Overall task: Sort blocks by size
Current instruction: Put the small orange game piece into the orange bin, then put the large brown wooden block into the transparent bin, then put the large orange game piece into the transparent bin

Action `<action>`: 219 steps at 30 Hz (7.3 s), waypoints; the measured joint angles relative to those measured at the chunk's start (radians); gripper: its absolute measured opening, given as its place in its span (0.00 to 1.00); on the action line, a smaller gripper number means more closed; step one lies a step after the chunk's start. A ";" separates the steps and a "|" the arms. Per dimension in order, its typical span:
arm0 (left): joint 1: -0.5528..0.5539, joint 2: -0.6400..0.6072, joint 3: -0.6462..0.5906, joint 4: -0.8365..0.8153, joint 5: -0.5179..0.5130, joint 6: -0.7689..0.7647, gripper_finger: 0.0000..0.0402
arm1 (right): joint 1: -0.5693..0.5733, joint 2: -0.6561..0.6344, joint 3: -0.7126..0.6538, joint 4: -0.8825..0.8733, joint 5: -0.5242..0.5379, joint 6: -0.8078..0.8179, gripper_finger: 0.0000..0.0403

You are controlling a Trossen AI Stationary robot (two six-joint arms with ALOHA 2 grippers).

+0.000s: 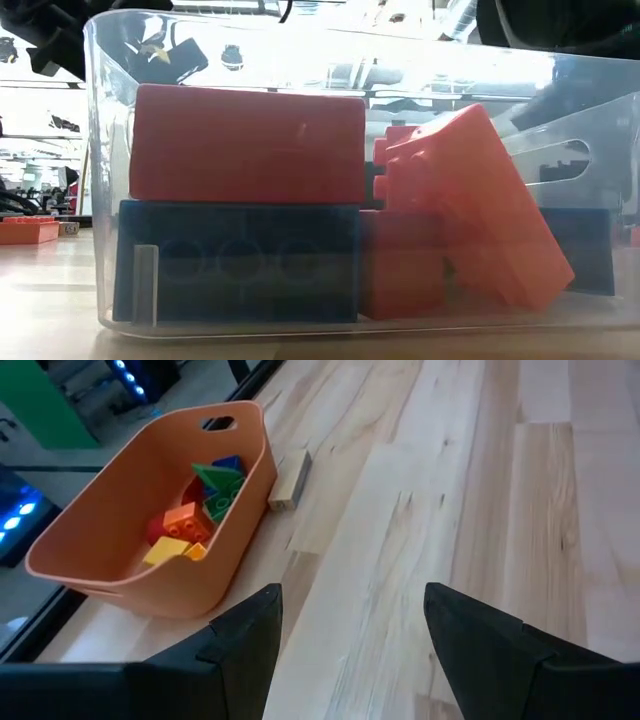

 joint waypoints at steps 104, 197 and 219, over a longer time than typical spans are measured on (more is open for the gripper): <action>0.458 0.392 0.033 -0.100 -0.024 -0.667 0.59 | -0.386 -0.438 0.021 0.908 0.679 -0.551 0.79; -0.357 0.302 0.493 -1.325 0.396 -0.027 0.44 | -0.808 -0.569 -0.337 1.126 0.558 -0.559 0.79; -0.357 0.412 0.351 -1.284 0.384 0.278 0.67 | -0.797 -0.569 -0.337 1.129 0.557 -0.553 0.79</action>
